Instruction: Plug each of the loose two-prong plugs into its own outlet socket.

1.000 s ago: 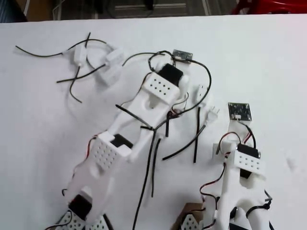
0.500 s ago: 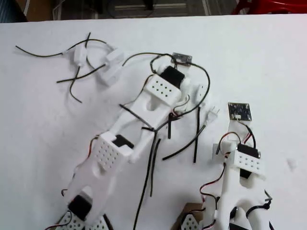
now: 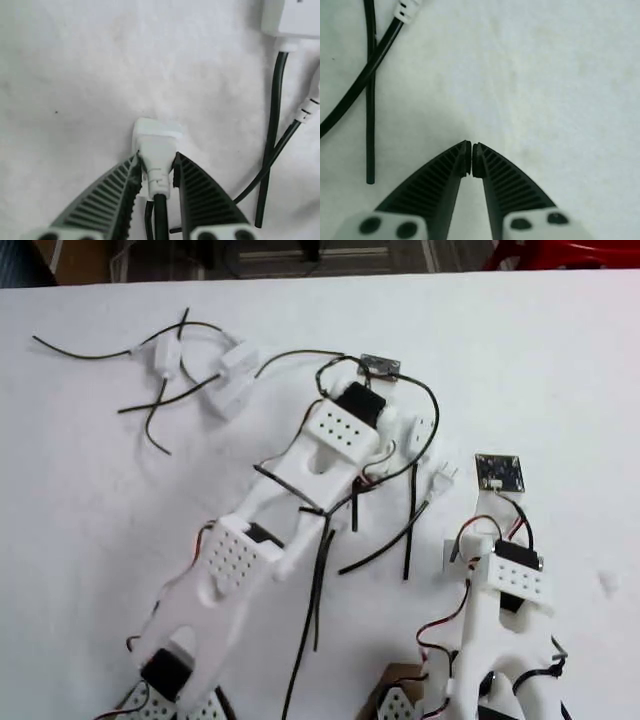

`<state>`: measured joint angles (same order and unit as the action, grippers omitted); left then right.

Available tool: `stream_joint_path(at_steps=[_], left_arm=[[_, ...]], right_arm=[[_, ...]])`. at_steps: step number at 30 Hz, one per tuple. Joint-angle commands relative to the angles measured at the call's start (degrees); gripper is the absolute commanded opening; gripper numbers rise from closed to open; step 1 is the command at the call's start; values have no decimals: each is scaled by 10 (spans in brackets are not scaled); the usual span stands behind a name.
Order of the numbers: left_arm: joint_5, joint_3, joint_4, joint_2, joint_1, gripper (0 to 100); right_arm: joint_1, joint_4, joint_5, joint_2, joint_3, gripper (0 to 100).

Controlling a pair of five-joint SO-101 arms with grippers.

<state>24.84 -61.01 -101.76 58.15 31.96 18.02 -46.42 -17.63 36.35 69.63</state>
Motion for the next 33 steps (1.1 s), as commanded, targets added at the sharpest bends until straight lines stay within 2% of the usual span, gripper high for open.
stream_joint_path(at_steps=[1, 4, 11, 14, 17, 19, 25, 33], left_arm=[[-4, 4, -6, -16, -6, 105], [-37, 4, -6, -37, -6, 129], [-45, 4, -7, -48, -17, 136], [-48, 5, -8, -43, -18, 190], [-111, 43, -8, -51, -13, 269], [-137, 54, -7, -53, -13, 282], [-64, 54, -6, -53, -33, 282], [-17, 48, -4, -7, -58, 262]], right_arm=[[-5, 10, -3, 15, -3, 19], [-5, 16, -3, 15, -3, 19], [-5, 17, -3, 15, -3, 19], [-5, 17, -3, 15, -3, 19], [-5, 17, -3, 15, -3, 19], [-5, 17, -3, 15, -3, 19], [-5, 17, -3, 15, -3, 19], [-5, 18, -3, 15, -4, 19]])
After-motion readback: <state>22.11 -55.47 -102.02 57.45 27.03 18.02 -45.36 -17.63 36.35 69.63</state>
